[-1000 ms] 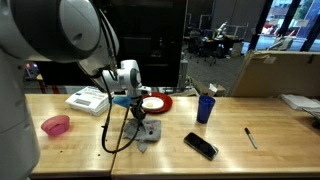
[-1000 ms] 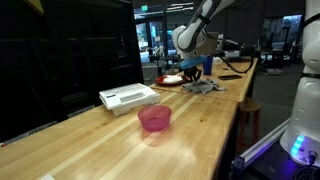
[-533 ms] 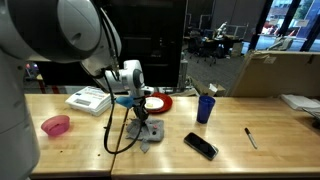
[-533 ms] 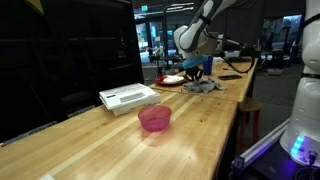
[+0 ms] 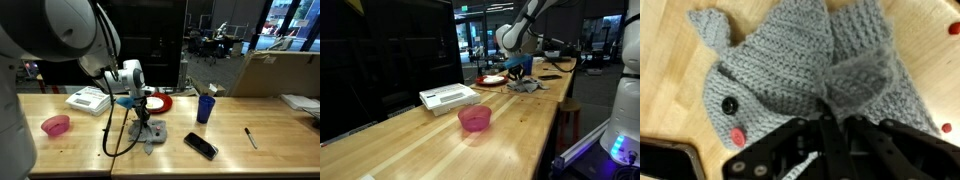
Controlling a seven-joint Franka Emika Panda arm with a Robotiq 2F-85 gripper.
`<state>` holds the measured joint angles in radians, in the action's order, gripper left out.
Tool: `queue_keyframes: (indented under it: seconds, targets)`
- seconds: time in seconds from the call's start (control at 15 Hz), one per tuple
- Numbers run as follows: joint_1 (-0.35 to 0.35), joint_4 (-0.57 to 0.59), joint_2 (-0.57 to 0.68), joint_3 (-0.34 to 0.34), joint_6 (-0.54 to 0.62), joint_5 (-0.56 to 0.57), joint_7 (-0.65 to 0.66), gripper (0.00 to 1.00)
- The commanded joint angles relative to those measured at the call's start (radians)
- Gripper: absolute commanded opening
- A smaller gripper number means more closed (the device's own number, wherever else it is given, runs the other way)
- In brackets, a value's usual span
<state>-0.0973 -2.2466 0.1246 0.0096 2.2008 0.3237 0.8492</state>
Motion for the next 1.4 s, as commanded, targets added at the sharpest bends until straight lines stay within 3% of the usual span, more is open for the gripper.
queue_keyframes:
  seconds: [0.0, 0.6, 1.33]
  targets:
    - [0.006, -0.09, -0.107, -0.011, -0.008, 0.047, 0.07, 0.02]
    - [0.071, -0.196, -0.207, -0.005, -0.065, 0.09, 0.162, 0.02]
    - [0.142, -0.133, -0.138, -0.038, -0.069, 0.111, 0.139, 0.02]
